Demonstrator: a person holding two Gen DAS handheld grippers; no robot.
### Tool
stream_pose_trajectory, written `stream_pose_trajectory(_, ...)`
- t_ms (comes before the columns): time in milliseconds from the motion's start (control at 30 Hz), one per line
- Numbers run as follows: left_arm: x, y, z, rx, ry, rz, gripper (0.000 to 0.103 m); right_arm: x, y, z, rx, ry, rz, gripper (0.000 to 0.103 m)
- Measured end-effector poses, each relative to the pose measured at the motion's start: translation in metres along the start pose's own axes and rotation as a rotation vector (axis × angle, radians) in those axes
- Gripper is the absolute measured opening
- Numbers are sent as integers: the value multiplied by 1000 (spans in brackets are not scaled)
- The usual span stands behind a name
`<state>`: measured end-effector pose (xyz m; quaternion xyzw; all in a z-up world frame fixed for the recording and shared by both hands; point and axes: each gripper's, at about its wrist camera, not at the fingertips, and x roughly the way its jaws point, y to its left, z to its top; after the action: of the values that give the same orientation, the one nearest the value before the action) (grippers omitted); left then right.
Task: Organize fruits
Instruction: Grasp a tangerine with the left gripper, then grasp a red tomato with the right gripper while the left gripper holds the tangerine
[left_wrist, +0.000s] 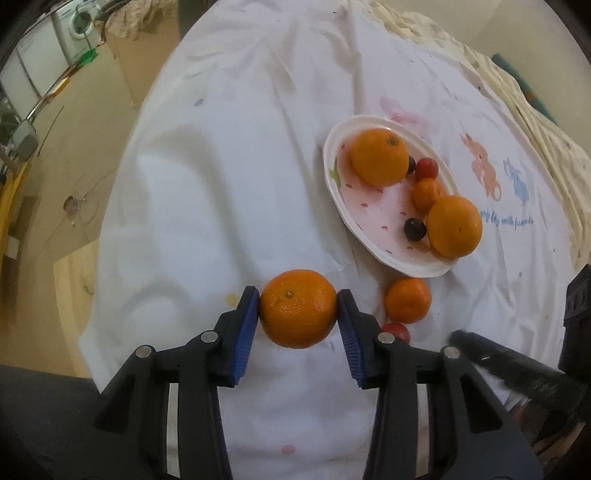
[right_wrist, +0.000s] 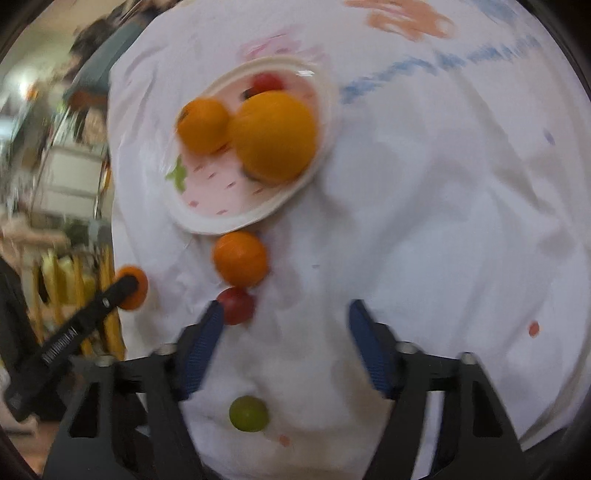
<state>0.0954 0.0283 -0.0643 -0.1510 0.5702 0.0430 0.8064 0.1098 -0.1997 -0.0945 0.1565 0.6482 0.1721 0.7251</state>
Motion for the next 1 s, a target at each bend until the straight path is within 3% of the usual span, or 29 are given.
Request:
stream_pose_trajectory(133,-1,2,-1,-1,5,-19,38,18,21,-1,-94,52,-33,45)
stream_pose_trajectory(467,-12,11,-1,-6,-15,-56,38,47,46,4,-164,97,-43,42)
stream_pose_trajectory(533,-12,12,-2,-6,-14,-55,38,54,51,2,-185,98,-68,32)
stream_pose_trajectory(667,-11,12,-2,-9,-8,-56,38,53,57,0,-240,78,-94,31)
stream_pose_trajectory(1000,-4,6,-6,34,-13,-21,38,35,48,-5,-211,65,-37,31)
